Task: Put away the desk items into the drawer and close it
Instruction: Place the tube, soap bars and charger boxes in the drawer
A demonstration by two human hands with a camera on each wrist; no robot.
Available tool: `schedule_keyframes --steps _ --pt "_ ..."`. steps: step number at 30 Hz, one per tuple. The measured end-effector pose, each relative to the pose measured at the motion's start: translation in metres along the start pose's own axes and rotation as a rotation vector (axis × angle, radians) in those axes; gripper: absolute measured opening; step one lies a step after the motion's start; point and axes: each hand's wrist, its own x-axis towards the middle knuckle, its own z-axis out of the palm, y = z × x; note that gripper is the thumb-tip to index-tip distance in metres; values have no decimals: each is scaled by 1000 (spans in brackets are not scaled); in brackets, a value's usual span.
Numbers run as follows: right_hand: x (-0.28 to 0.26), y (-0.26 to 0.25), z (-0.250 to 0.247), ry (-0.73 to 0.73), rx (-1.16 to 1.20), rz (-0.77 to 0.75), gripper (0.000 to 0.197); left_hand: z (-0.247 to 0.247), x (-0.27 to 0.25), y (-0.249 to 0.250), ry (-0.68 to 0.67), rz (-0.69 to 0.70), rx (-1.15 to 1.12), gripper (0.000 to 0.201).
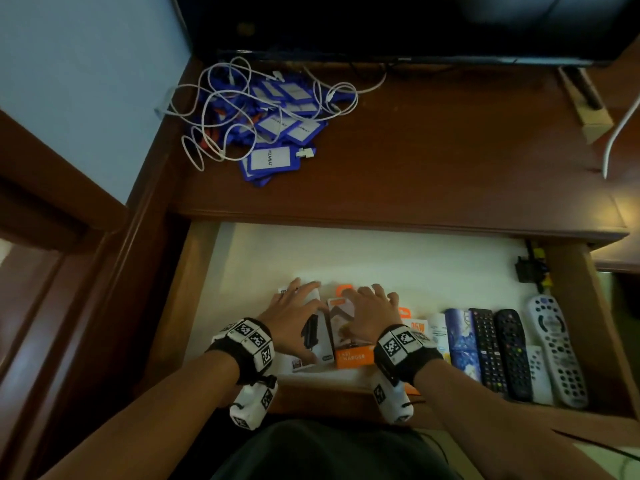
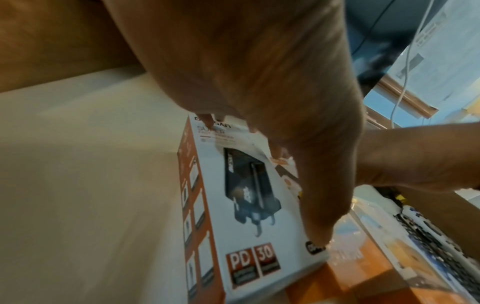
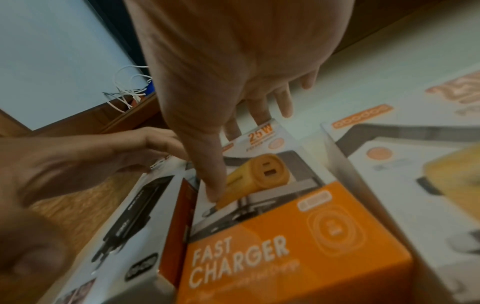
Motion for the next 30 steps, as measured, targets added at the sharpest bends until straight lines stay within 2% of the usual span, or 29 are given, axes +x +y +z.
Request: schedule_keyframes --steps 3,6,8,10,13,16,18,24,30 --pt "-6 5 4 -55 -37 -17 69 1 -3 0 106 -74 -42 93" --pt "-13 13 8 -80 -25 -12 61 0 -4 0 192 -242 -71 95" --pt "-17 21 8 -62 42 8 58 1 -6 -1 197 -371 -138 102" --pt "-22 30 5 28 184 37 54 3 -7 -2 165 -435 -235 108" --pt "-26 47 1 138 283 115 48 5 -7 -3 112 -440 -345 114" --pt "-28 62 -1 31 225 199 46 8 -6 -1 77 -454 -363 117" --pt "-29 64 0 -25 154 196 43 8 -5 2 57 -435 -379 117" --pt "-33 55 8 -4 47 181 49 12 2 19 -4 -357 -310 119" --pt "-34 52 2 -89 -46 132 45 14 3 27 25 -350 -310 118"
